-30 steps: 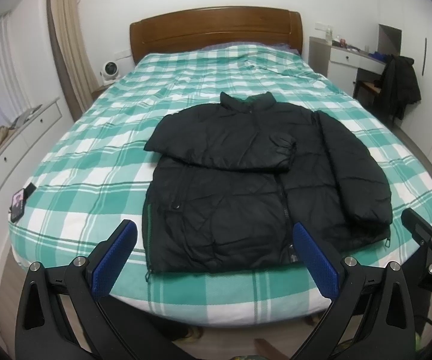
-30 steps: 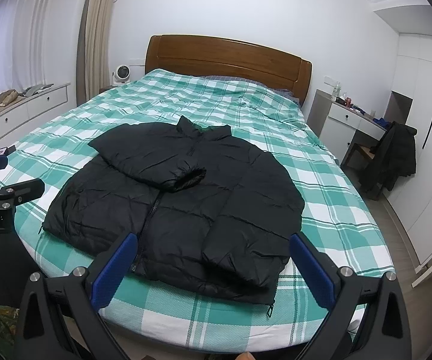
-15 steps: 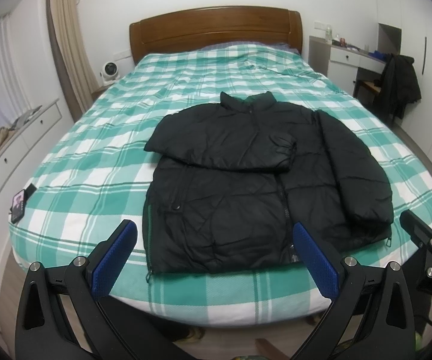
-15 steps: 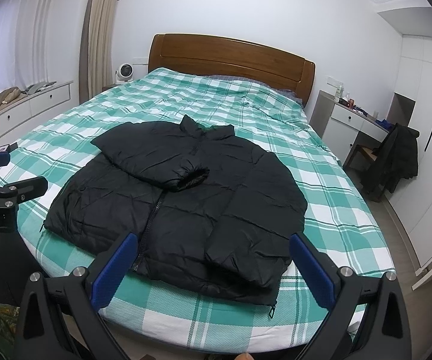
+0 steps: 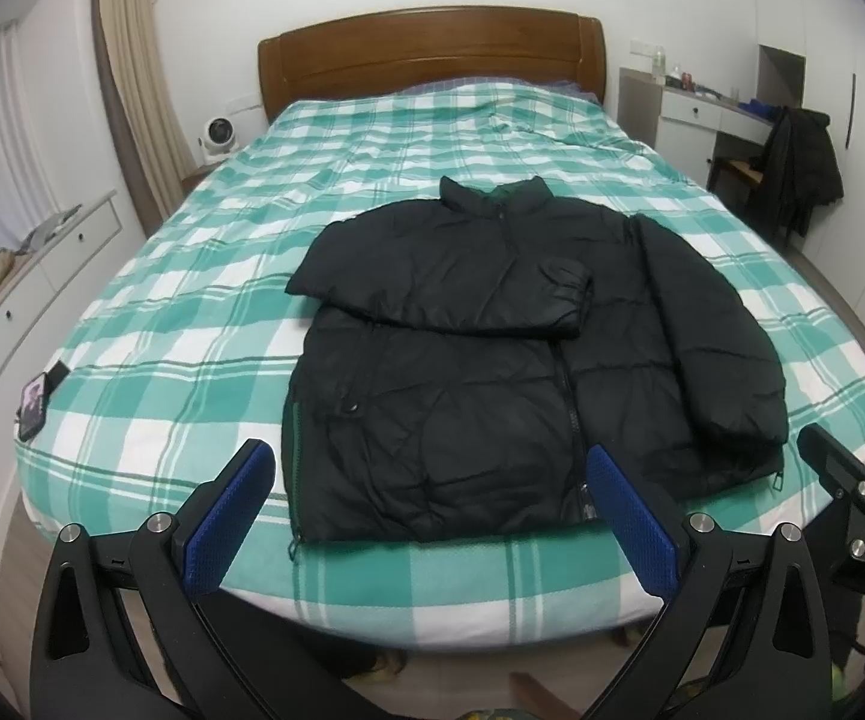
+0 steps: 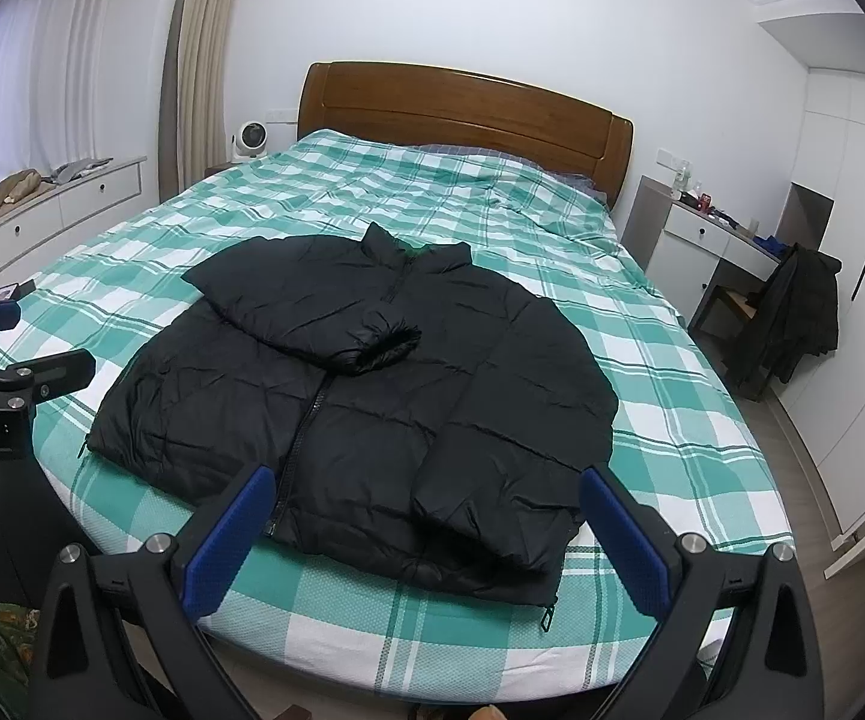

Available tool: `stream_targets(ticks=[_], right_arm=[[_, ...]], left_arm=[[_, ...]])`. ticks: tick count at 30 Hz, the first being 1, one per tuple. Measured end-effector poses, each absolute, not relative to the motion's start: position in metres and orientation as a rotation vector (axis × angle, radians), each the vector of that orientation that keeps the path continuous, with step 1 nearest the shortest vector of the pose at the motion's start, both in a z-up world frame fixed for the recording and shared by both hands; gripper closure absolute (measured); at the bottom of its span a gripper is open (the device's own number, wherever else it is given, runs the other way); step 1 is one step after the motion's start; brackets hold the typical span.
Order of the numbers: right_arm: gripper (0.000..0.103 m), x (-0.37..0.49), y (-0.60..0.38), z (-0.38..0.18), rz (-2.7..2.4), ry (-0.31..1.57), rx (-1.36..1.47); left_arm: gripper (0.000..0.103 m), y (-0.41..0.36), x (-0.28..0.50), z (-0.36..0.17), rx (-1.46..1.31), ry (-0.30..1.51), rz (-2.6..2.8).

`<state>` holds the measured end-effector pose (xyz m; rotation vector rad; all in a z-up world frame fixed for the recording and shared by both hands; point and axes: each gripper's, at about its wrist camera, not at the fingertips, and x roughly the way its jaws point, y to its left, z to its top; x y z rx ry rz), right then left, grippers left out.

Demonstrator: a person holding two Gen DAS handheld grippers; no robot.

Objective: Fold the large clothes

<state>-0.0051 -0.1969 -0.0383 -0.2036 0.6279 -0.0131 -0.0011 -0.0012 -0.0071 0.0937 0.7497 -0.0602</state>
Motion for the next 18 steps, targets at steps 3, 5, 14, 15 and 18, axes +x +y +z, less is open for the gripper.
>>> stream_targets(ticks=[3,5,14,15,18], right_arm=[[0.0,-0.005,-0.197,-0.038,-0.015,0.629,-0.203],[0.0,-0.005,-0.196,-0.039,-0.015,0.632,-0.203],[0.0,-0.002,-0.201,-0.039,-0.027,0.615,-0.206],[0.0,-0.001,-0.206,-0.039,-0.035,0.607,-0.2],[0.0,0.002,-0.228,-0.035,-0.074,0.583,-0.168]], left_arm=[[0.0,-0.001,-0.001,-0.007,0.094,0.75,-0.06],[0.0,-0.001,-0.001,-0.007,0.094,0.75,-0.06],[0.0,0.006,0.0,-0.013,0.09,0.742,-0.038],[0.0,0.009,0.001,-0.014,0.081,0.746,-0.034],[0.0,0.023,0.008,-0.021,0.046,0.781,-0.02]])
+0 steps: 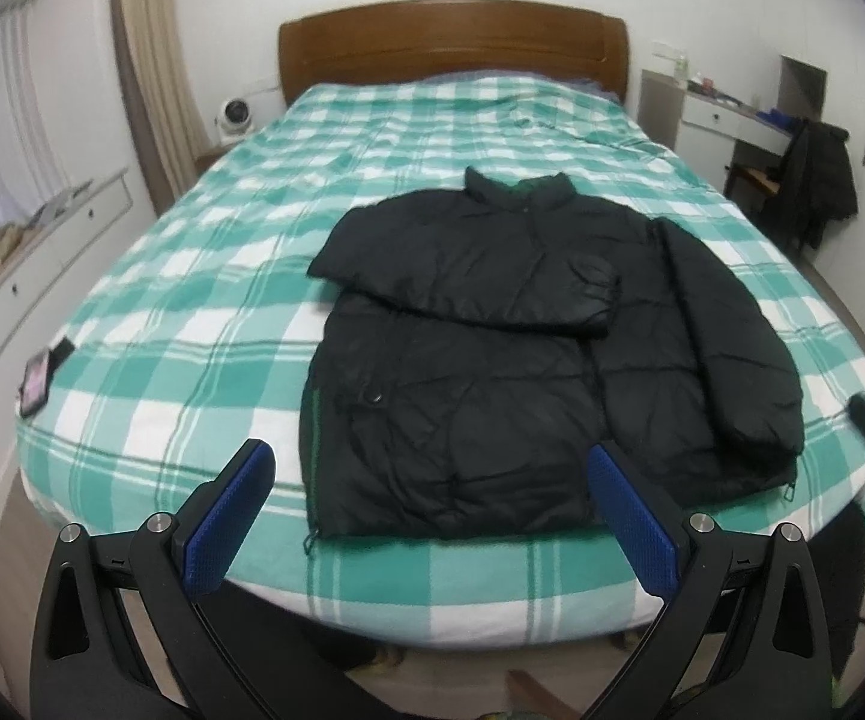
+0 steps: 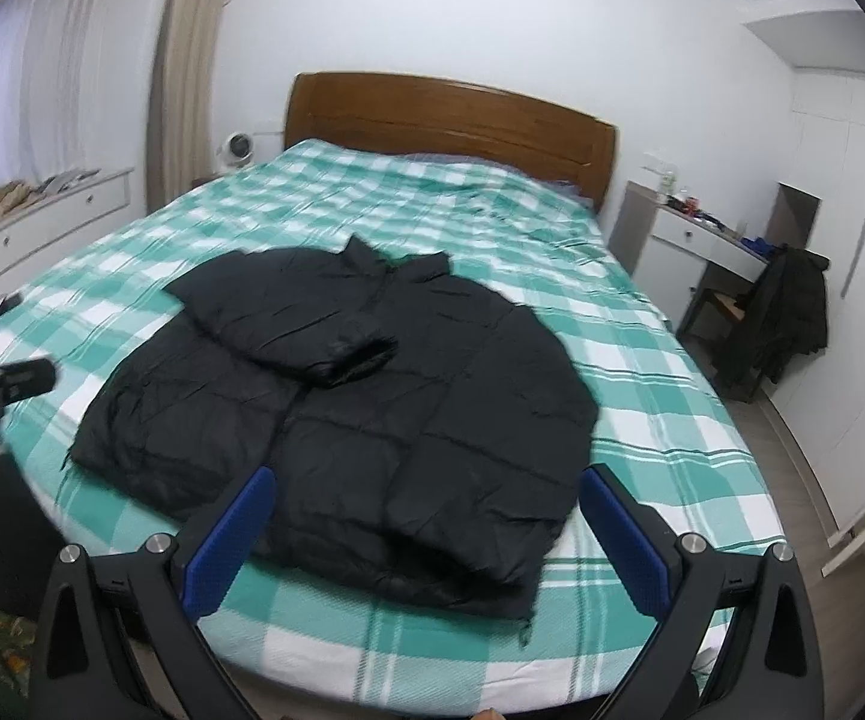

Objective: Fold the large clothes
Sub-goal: 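Grasp the tucked sleeve with the right gripper and pull it outward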

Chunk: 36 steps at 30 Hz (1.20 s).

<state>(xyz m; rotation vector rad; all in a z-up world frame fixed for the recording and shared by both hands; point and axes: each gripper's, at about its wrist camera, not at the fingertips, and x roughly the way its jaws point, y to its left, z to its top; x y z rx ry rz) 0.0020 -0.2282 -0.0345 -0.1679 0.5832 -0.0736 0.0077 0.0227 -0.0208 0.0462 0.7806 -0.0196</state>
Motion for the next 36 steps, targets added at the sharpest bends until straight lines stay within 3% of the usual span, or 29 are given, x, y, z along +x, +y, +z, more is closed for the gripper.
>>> stream_targets(ticks=[7,19,20,21,22,24,31,36], right_arm=[[0.0,0.019,-0.278,-0.058,-0.032,0.627,-0.136],[0.001,0.093,-0.252,-0.165,0.15,0.797,-0.47],[0.006,0.096,-0.255,-0.167,0.152,0.812,-0.468],[0.034,0.098,-0.257,-0.167,0.174,0.836,-0.459],[0.07,0.097,-0.258,-0.162,0.188,0.839,-0.451],[0.087,0.09,-0.26,-0.145,0.161,0.796,-0.446],[0.09,0.068,-0.365,-0.014,-0.048,0.526,-0.125],[0.089,0.071,-0.486,0.028,-0.356,0.424,0.003]], left_arm=[[0.0,0.038,0.017,-0.025,0.021,0.811,0.004],[0.0,0.03,0.014,-0.03,0.021,0.865,-0.036],[0.0,0.029,0.015,-0.031,0.022,0.871,-0.036],[0.0,0.029,0.016,-0.033,0.025,0.878,-0.036],[0.0,0.028,0.018,-0.035,0.029,0.886,-0.035],[0.0,0.027,0.021,-0.036,0.033,0.892,-0.035],[0.0,0.018,0.03,-0.031,0.053,0.882,-0.052],[0.0,0.015,0.036,-0.029,0.062,0.875,-0.055]])
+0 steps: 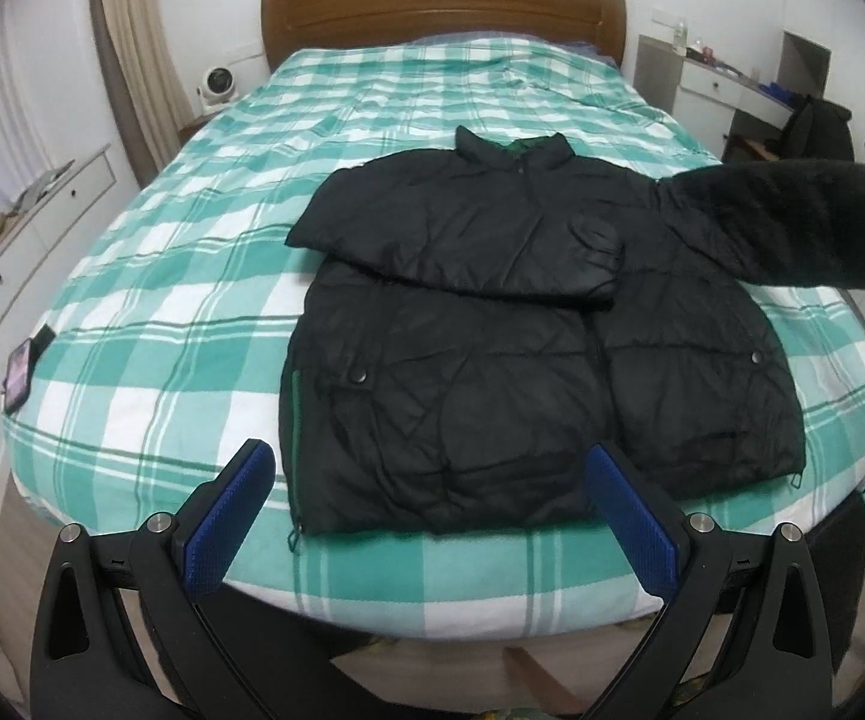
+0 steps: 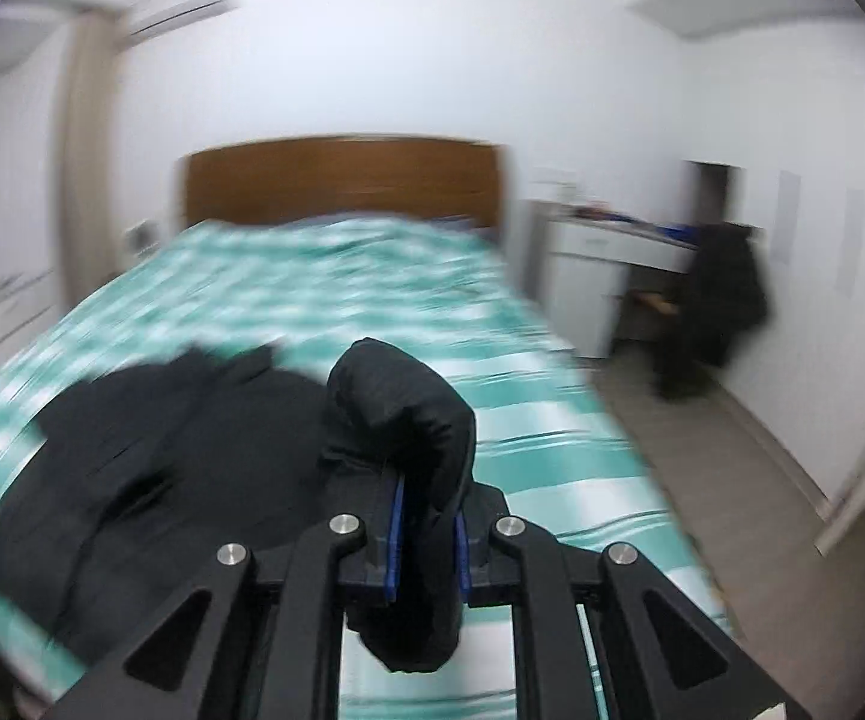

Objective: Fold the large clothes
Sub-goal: 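Grasp the tucked sleeve with the right gripper and pull it outward, then grasp the other tucked sleeve with the left gripper and spread it outward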

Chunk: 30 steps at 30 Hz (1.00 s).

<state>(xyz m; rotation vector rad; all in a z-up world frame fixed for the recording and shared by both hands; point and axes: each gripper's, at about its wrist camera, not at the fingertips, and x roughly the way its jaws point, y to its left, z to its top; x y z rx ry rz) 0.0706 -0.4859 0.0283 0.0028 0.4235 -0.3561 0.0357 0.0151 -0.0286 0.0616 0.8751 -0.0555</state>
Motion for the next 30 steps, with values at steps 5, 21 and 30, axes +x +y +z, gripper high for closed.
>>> stream_targets(ticks=[5,21,30], right_arm=[[0.024,0.083,-0.584,-0.005,-0.692,0.588,0.021],[0.024,0.004,-0.417,-0.142,-0.329,0.746,0.252],[0.024,0.013,-0.349,-0.128,-0.182,0.75,0.096]], left_arm=[[0.0,0.013,0.046,-0.022,0.092,0.845,-0.065],[0.001,-0.125,0.23,-0.092,0.32,0.94,-0.326],[0.033,-0.126,0.269,-0.141,0.22,1.054,-0.366]])
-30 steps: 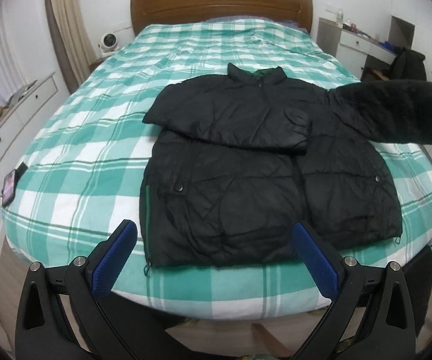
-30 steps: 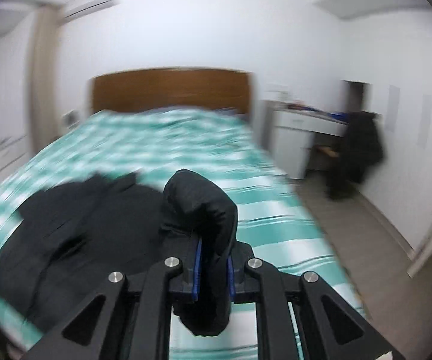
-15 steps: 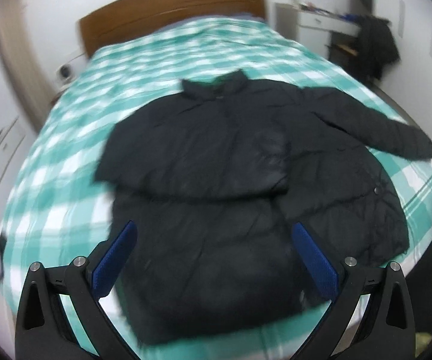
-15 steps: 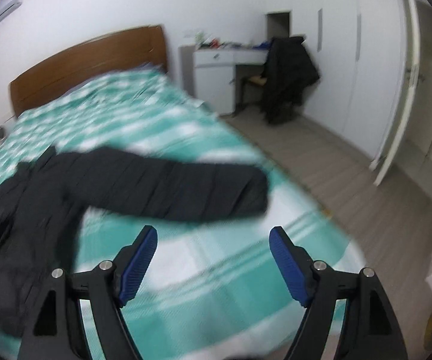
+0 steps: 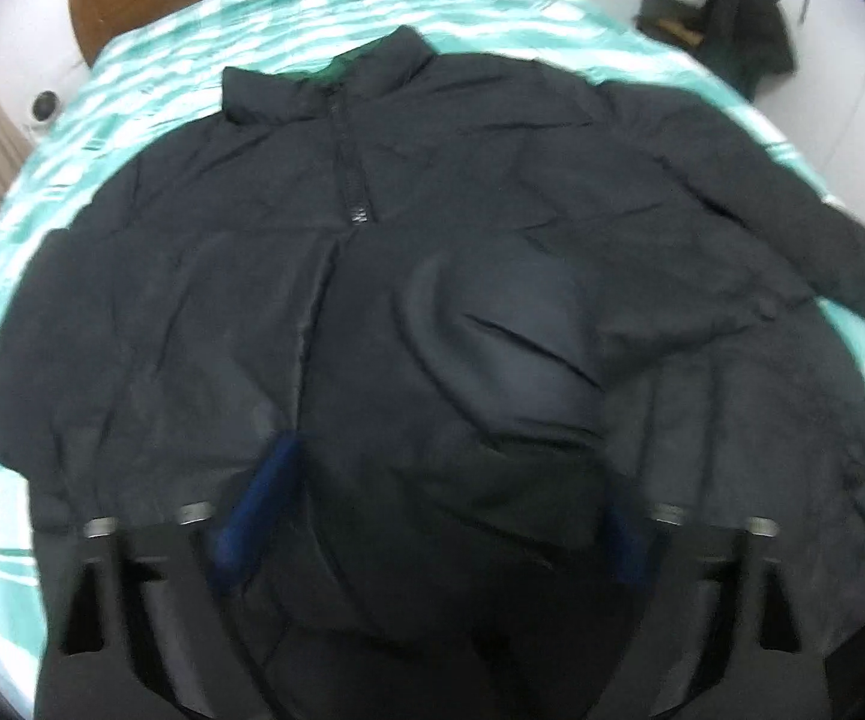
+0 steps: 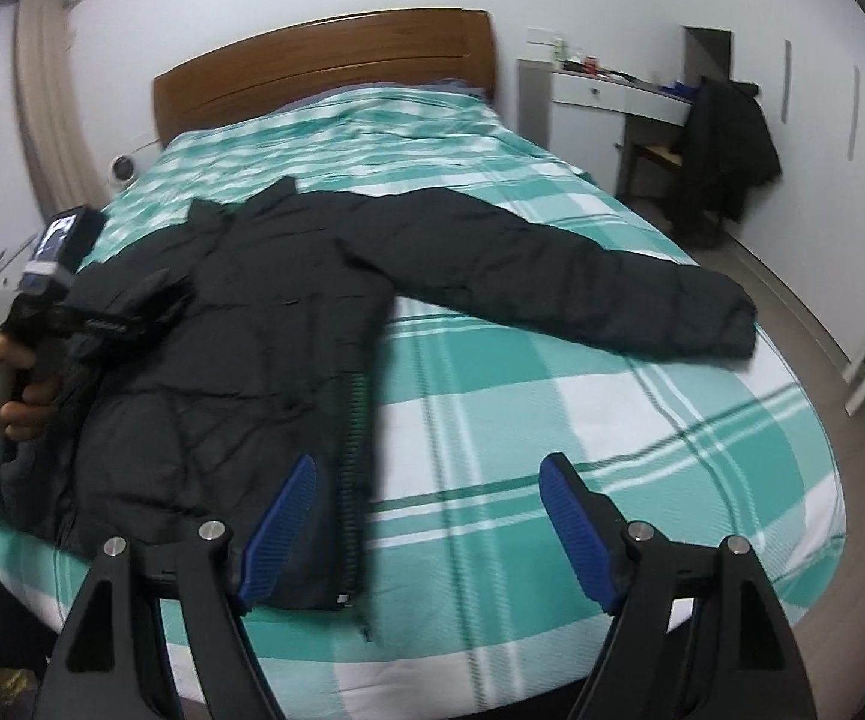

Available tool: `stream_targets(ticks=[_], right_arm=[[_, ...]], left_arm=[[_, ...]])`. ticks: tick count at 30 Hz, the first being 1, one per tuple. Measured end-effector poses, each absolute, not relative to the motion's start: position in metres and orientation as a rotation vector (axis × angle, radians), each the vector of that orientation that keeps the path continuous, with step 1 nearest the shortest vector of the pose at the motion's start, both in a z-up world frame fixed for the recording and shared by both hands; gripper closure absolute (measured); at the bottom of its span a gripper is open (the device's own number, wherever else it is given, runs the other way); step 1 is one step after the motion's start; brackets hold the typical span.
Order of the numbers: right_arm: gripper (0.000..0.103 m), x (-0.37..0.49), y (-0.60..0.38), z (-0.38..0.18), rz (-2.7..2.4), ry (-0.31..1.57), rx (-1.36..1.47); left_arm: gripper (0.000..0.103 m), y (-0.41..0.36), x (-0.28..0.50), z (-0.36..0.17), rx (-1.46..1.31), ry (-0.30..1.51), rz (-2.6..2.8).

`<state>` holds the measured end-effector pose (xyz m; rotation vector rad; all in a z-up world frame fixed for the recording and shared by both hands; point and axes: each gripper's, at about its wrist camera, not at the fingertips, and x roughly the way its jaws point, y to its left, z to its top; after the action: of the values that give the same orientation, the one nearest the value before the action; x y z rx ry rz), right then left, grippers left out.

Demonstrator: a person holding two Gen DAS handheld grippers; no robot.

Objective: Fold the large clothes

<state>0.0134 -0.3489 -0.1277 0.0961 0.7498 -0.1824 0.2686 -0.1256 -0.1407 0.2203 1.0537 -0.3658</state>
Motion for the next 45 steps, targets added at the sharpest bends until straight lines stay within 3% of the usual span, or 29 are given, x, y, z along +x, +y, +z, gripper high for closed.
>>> stream_targets(ticks=[2,4,5,14,22,24,25,26,28,34,36,38,42,45], right_arm=[[0.024,0.019,-0.342,-0.129,-0.16,0.763,0.089],[0.024,0.022,-0.332,-0.13,-0.141,0.771,0.082],[0.024,0.024,-0.328,-0.13,-0.132,0.772,0.079],[0.024,0.03,-0.293,-0.117,-0.051,0.758,0.053],[0.024,0.029,-0.275,-0.099,-0.011,0.708,0.047],[0.024,0.03,-0.274,-0.098,-0.005,0.706,0.045],[0.024,0.03,-0.274,-0.097,0.001,0.705,0.046],[0.024,0.03,-0.273,-0.097,0.004,0.704,0.046],[0.024,0.03,-0.273,-0.096,0.006,0.699,0.048],[0.024,0.03,-0.281,-0.098,-0.016,0.705,0.058],[0.024,0.032,-0.285,-0.101,-0.023,0.718,0.066],[0.024,0.035,-0.288,-0.103,-0.029,0.732,0.068],[0.024,0.04,-0.292,-0.1,-0.045,0.742,0.061],[0.024,0.04,-0.3,-0.096,-0.044,0.738,0.089]], left_arm=[[0.066,-0.121,0.257,-0.131,0.233,1.021,-0.379],[0.082,-0.111,0.25,-0.118,0.217,1.005,-0.379],[0.086,-0.102,0.246,-0.109,0.187,1.001,-0.385],[0.089,0.025,0.211,-0.002,0.043,0.826,-0.283],[0.09,0.208,0.181,0.067,-0.069,0.687,0.033],[0.084,0.259,0.176,0.071,-0.064,0.657,0.166],[0.073,0.28,0.175,0.068,-0.052,0.642,0.243],[0.052,0.3,0.172,0.064,-0.045,0.632,0.329],[0.031,0.345,0.161,0.053,-0.064,0.616,0.503],[0.027,0.383,0.11,0.017,-0.248,0.659,0.549],[0.022,0.36,0.098,0.0,-0.276,0.687,0.477],[0.011,0.333,0.094,-0.017,-0.3,0.711,0.395],[0.002,0.276,0.094,-0.035,-0.328,0.726,0.262],[0.002,0.238,0.103,-0.043,-0.337,0.738,0.165]])
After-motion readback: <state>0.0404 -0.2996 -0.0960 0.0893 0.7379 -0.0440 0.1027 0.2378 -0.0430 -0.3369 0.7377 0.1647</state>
